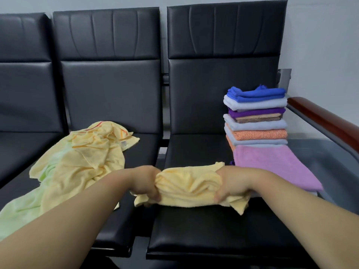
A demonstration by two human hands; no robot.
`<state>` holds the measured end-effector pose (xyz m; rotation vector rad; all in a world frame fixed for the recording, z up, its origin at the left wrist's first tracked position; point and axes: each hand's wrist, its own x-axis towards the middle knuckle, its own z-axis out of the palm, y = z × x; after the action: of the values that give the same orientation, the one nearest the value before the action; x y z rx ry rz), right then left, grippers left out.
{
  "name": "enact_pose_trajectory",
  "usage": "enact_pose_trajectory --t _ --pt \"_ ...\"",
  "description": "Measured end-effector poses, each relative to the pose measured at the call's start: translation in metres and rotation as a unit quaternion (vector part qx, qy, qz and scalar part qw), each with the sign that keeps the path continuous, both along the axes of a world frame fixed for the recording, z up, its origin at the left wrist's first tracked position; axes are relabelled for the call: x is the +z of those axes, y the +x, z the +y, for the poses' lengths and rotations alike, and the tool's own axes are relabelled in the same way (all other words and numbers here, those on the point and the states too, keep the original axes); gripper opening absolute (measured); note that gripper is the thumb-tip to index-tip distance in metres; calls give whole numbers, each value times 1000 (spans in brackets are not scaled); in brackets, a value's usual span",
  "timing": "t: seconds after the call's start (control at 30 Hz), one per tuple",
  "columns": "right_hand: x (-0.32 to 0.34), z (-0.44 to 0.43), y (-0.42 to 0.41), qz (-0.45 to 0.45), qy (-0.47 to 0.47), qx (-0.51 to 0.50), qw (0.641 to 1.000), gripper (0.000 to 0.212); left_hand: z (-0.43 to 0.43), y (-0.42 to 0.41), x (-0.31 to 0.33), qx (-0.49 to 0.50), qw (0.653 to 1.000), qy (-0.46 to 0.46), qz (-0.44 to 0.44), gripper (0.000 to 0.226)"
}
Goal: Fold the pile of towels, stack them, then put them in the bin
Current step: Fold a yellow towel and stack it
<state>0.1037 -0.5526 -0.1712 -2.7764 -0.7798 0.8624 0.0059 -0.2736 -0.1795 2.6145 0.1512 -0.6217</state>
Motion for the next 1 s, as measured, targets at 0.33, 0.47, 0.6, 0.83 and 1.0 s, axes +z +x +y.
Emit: enact_pose_trajectory --t 0.33,0.47,0.6,0.83,1.0 --pt "-6 -2 -3 30 47 -28 998 48 -5 -4 0 25 995 -74 60 52" --pt "-4 3 -5 34 84 -46 995 50 -15 3 -5 105 986 -127 -14 61" --pt "-10 13 2 20 108 -79 991 85 -10 12 -8 126 987 -95 -26 40" --pt "-10 27 18 -57 127 -105 985 19 14 23 -15 81 994 63 -29 27" --pt "-13 39 28 -59 99 -85 990 18 10 36 -30 43 996 57 -55 7"
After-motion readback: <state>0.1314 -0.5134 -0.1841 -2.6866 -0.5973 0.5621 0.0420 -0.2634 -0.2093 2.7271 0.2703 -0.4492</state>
